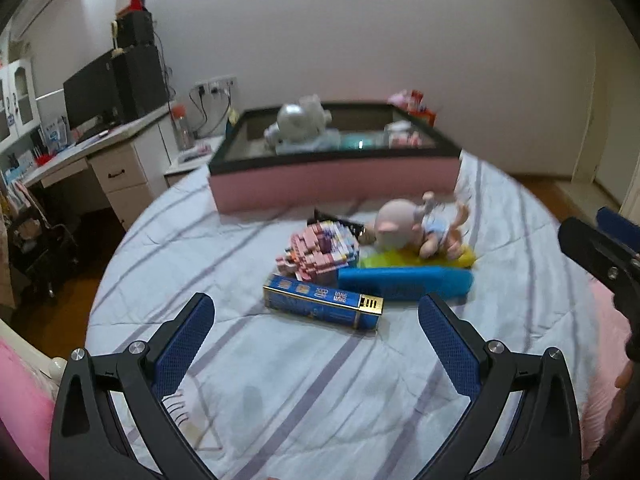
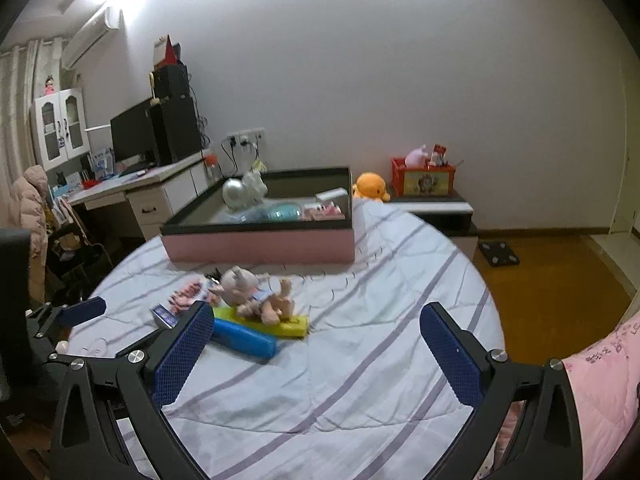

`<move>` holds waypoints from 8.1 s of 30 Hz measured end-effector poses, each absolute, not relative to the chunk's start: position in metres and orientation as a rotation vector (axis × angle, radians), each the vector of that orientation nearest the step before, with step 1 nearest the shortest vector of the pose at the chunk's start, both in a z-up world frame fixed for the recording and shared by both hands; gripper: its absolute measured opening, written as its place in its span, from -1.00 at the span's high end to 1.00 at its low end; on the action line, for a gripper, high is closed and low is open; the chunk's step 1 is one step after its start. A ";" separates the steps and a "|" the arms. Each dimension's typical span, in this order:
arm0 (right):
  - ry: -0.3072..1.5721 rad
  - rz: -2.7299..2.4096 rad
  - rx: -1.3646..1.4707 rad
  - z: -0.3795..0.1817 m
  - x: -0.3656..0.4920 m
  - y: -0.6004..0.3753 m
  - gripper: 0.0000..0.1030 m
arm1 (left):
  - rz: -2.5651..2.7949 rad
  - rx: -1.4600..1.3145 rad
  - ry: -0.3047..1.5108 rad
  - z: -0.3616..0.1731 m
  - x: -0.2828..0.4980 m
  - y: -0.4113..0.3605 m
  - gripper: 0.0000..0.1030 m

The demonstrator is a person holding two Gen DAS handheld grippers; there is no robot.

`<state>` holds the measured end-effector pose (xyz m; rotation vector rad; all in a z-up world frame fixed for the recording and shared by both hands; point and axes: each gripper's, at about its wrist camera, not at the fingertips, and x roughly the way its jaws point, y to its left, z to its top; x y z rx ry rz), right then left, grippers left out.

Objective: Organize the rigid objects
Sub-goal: 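Reach the right tool to the blue highlighter and close on it, then lift the blue highlighter with the right tool while the left tool approaches the blue-and-gold box, then close the left tool on the blue-and-gold box, then carry the blue highlighter and blue-and-gold box over the pink box with both tools, then open both tools to drop the items into the pink box, then withdraw both tools back over the bed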

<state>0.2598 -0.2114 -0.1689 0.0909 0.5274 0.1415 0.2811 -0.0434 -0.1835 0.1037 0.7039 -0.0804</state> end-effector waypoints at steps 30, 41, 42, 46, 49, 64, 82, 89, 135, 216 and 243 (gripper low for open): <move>0.808 0.211 -0.052 -0.222 0.318 -0.161 -1.00 | 0.106 0.061 0.883 -0.214 0.285 0.057 -1.00; 0.852 0.313 -0.082 -0.223 0.309 -0.132 0.28 | 0.054 0.077 0.850 -0.202 0.269 0.055 -1.00; 0.854 0.325 -0.081 -0.221 0.307 -0.129 0.32 | 0.053 0.076 0.848 -0.201 0.269 0.055 -1.00; 0.868 0.396 -0.096 -0.217 0.293 -0.112 0.36 | 0.047 0.068 0.845 -0.200 0.265 0.058 -1.00; 0.846 0.425 -0.113 -0.212 0.289 -0.103 0.36 | 0.039 0.070 0.846 -0.200 0.262 0.060 -1.00; 0.869 0.497 -0.206 -0.222 0.327 -0.084 -0.05 | -0.015 0.076 0.866 -0.198 0.268 0.053 -1.00; 0.873 0.501 -0.098 -0.222 0.308 -0.104 0.46 | -0.051 0.050 0.883 -0.201 0.285 0.045 -1.00; 0.870 0.325 -0.009 -0.224 0.298 -0.149 0.45 | -0.071 0.080 0.901 -0.207 0.313 0.025 -1.00; 0.611 0.379 0.019 -0.155 0.280 -0.146 0.48 | -0.224 0.010 0.683 -0.150 0.276 0.014 0.70; 0.606 0.218 0.042 -0.159 0.453 -0.156 -0.35 | -0.100 0.027 0.474 -0.116 0.448 -0.021 -0.68; 0.322 0.150 0.022 -0.081 0.217 -0.166 -1.00 | -0.054 0.022 0.246 -0.064 0.197 0.017 -1.00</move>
